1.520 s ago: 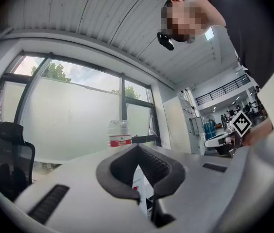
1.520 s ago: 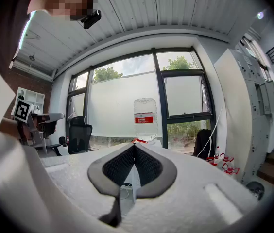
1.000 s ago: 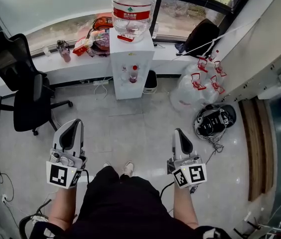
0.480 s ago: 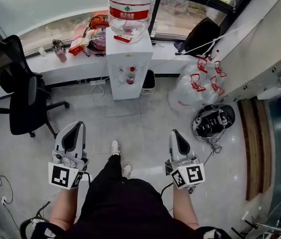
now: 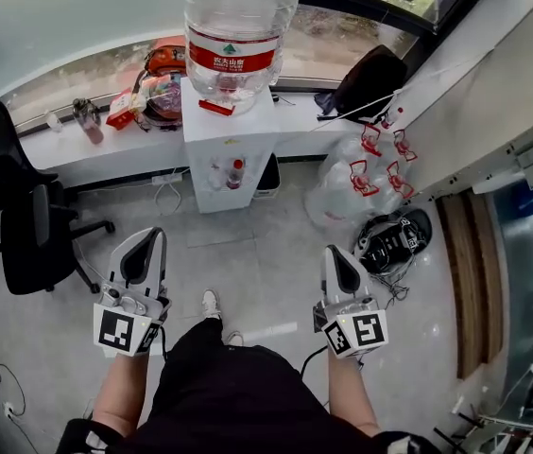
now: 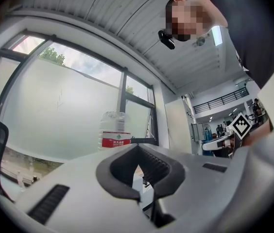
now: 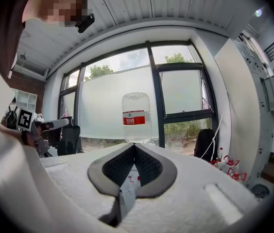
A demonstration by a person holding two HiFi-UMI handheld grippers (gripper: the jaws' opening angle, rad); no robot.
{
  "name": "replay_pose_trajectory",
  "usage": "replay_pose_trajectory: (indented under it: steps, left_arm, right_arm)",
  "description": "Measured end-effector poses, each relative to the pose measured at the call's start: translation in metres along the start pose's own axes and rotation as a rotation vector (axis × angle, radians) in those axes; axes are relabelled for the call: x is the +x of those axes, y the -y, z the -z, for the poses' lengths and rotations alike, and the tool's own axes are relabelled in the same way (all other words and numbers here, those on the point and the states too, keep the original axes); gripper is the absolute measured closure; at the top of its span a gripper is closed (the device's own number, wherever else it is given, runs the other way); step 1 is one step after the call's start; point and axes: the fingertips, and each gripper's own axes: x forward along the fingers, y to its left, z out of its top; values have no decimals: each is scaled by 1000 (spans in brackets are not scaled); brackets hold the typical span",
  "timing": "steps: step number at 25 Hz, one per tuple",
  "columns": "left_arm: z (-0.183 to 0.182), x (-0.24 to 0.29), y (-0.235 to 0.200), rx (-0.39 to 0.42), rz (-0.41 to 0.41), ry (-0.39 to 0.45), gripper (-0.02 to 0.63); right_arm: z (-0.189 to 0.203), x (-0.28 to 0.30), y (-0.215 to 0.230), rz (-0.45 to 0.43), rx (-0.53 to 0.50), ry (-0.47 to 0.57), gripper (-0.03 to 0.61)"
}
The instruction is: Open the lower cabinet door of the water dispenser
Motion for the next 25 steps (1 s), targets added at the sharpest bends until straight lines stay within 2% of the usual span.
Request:
replay_pose_trajectory:
  steps: [7,13,18,25]
  left_arm:
    - [16,63,-24,-45,97,-16,606]
    - [21,101,-20,-48,123,-26,606]
    - [17,125,-10,-22,74,-13,606]
    - [5,148,5,41,-16,-10,606]
  right_arm:
    - [-11,46,11,69,-15,3,574]
    - [-3,59,41,101,14,-17,574]
    - [-3,83,68,43,30,-1,574]
    - [-31,123,105,-77,2,42,574]
